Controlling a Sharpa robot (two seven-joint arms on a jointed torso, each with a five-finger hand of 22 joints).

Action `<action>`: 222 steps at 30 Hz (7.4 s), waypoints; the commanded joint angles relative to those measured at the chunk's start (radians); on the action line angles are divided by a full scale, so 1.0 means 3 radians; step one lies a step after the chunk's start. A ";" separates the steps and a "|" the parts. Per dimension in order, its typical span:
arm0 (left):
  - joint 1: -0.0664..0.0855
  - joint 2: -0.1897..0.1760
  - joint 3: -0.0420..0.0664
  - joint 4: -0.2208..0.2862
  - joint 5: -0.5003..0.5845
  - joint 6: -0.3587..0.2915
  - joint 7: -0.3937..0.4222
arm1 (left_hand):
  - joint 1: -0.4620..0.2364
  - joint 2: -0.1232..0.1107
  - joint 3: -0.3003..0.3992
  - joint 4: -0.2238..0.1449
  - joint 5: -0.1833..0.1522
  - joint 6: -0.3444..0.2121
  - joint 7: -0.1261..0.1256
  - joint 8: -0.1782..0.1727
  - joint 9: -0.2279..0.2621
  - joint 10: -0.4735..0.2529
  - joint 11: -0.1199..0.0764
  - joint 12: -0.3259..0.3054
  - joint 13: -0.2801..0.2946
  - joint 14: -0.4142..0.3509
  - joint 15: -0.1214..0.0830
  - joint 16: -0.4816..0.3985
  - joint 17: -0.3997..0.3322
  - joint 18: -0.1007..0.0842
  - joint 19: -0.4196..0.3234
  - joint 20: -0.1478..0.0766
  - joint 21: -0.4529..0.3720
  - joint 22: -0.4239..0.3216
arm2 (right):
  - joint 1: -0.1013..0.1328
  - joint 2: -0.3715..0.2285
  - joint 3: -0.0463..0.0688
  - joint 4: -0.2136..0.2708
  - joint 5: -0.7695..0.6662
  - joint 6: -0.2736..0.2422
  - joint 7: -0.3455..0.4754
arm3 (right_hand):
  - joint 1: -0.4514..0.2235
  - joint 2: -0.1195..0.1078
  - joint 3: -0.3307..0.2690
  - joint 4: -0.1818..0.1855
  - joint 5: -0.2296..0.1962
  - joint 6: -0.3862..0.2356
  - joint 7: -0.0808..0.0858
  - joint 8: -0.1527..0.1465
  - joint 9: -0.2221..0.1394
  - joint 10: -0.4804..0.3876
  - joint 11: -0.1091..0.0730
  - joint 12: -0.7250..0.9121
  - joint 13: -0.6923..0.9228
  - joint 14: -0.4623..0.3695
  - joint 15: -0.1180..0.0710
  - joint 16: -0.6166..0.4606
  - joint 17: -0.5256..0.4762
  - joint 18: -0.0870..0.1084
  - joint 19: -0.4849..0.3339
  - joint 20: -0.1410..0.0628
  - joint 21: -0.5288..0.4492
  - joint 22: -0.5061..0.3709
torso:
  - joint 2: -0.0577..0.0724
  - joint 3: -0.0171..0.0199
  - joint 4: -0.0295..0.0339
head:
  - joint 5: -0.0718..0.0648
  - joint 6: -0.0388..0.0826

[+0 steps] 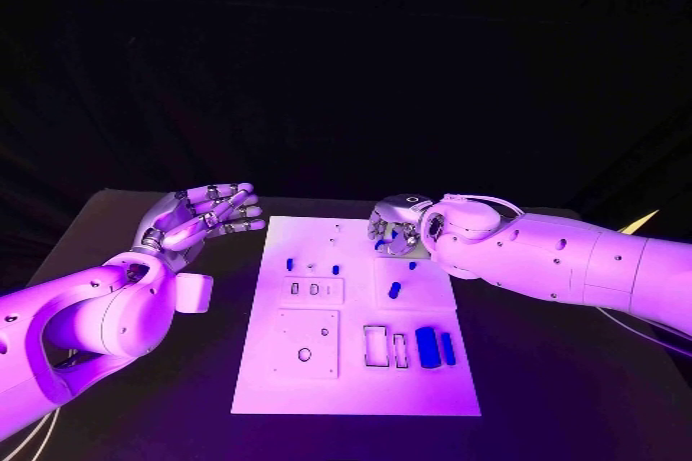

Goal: Assemble the parts on the task board

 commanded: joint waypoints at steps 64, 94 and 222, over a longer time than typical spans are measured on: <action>0.0007 0.0038 0.0003 -0.0031 -0.0003 0.0015 -0.0002 | -0.0078 -0.0050 0.0041 -0.0048 0.0050 0.0013 0.0081 -0.0014 0.0049 -0.0007 -0.0007 -0.0028 0.0045 -0.0005 -0.0007 0.0046 0.0074 0.0059 0.0095 -0.0009 0.0057 0.0053 | -0.0002 0.0445 0.0028 -0.0259 -0.0189 -0.0900 -0.0161 | 0.0117 0.0126 0.0432 -0.0224 0.0040 0.0272 -0.0064 0.0210 0.0349 0.0503 -0.0140 0.0074 0.0148 0.0117 -0.0085 0.0133 0.0038 -0.0187 0.0181 -0.0073 0.0520 0.0596 | 0.0012 -0.0024 0.0055 | -0.0047 0.0020; 0.0073 0.0025 0.0003 0.0016 -0.0009 0.0003 -0.0009 | -0.0078 -0.0050 0.0041 -0.0048 0.0050 0.0013 0.0081 -0.0014 0.0049 -0.0007 -0.0007 -0.0028 0.0045 -0.0005 -0.0007 0.0046 0.0074 0.0059 0.0095 -0.0009 0.0057 0.0053 | -0.0021 0.0633 0.0026 -0.0481 -0.0185 -0.0782 -0.0129 | 0.0093 0.0121 0.0425 -0.0227 0.0038 0.0266 -0.0061 0.0211 0.0360 0.0496 -0.0135 0.0062 0.0153 0.0118 -0.0082 0.0136 0.0038 -0.0186 0.0177 -0.0072 0.0517 0.0594 | 0.0043 -0.0036 0.0078 | -0.0020 0.0009; 0.0101 0.0292 -0.0004 -0.0305 -0.0382 0.0134 -0.0326 | -0.0117 -0.0055 0.0039 -0.0075 0.0048 0.0033 0.0075 -0.0025 0.0053 0.0010 -0.0008 -0.0016 0.0050 -0.0069 0.0008 0.0001 0.0156 0.0058 -0.0024 0.0014 0.0035 0.0037 | 0.0003 -0.0266 0.0076 -0.0056 0.1155 -0.0333 -0.0333 | 0.0391 0.0092 -0.1531 0.0877 0.0069 -0.0588 0.0061 0.0285 0.0309 0.0971 -0.0050 0.4582 0.4305 0.0347 0.0023 0.0781 0.1346 -0.0260 0.0318 0.0030 0.0767 0.0984 | 0.0076 0.0096 -0.0112 | -0.0048 0.0033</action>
